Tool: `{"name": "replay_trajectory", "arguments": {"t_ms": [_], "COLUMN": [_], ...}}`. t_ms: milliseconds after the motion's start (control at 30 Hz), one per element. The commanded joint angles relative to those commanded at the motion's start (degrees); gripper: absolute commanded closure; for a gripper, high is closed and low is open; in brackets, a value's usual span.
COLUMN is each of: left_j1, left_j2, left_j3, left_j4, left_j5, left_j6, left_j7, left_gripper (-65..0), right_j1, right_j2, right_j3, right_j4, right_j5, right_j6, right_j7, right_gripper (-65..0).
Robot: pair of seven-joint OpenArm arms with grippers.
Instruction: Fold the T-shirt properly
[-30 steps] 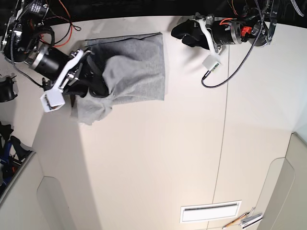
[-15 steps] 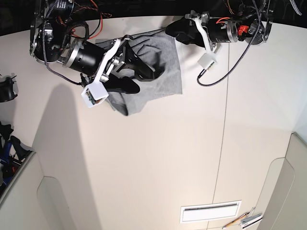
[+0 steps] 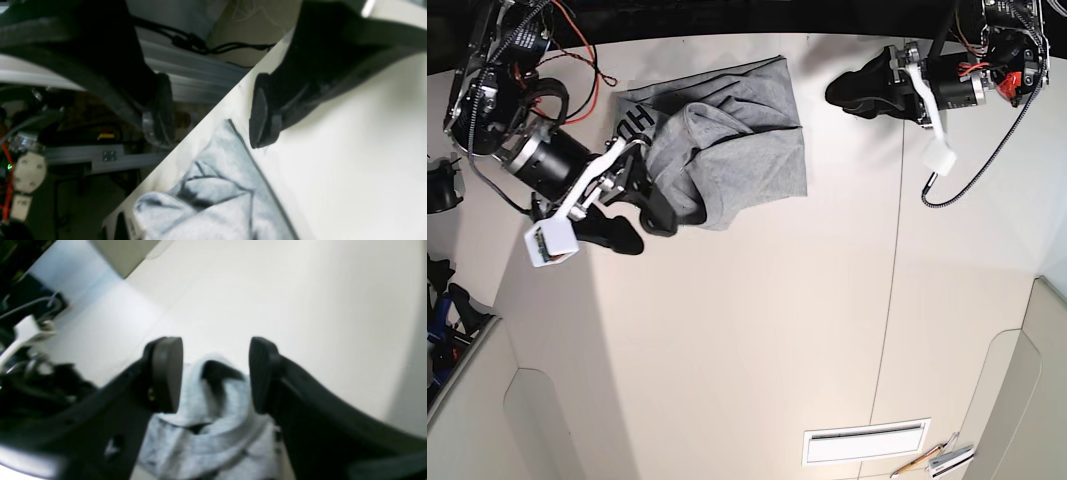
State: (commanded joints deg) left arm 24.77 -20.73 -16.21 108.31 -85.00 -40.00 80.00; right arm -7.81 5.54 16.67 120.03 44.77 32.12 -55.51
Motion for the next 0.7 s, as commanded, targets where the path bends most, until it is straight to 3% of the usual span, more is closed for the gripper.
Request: {"name": "replay_trajectory", "arguments": {"t_ms": [133, 267, 400, 500, 633, 700], "left_j1": [0.0, 0.0, 0.0, 0.0, 0.0, 0.0], "left_j2": [2.1, 5.6, 6.6, 6.6, 6.6, 6.6], "left_j3": [0.5, 0.5, 0.5, 0.5, 0.5, 0.5], "left_j4": [7.3, 8.6, 8.6, 8.6, 8.6, 8.6], "left_j5": [0.0, 4.3, 5.9, 6.5, 6.5, 6.4], "left_j6": [0.0, 0.0, 0.0, 0.0, 0.0, 0.0], "left_j7": [-0.6, -4.5, -5.3, -5.3, -5.3, -5.3], "left_gripper": [-38.7, -38.7, -38.7, -38.7, -38.7, -38.7], "right_j1": [-0.2, -0.9, -1.8, -1.7, -1.5, -1.1], "right_j2": [0.0, 0.0, 0.0, 0.0, 0.0, 0.0], "right_j3": [3.4, 2.6, -4.5, -11.3, -16.8, -18.5], "right_j4": [-1.9, -4.2, -6.8, -12.0, -15.1, -15.1], "right_j5": [0.0, 3.4, 2.4, -1.2, -2.1, -5.0], "right_j6": [0.00, 0.07, 0.26, 0.24, 0.24, 0.22], "right_j7": [-0.1, -2.6, -2.6, 0.4, 2.2, 3.3], "right_gripper": [-31.2, -31.0, -31.0, -31.0, -31.0, -21.5]}}
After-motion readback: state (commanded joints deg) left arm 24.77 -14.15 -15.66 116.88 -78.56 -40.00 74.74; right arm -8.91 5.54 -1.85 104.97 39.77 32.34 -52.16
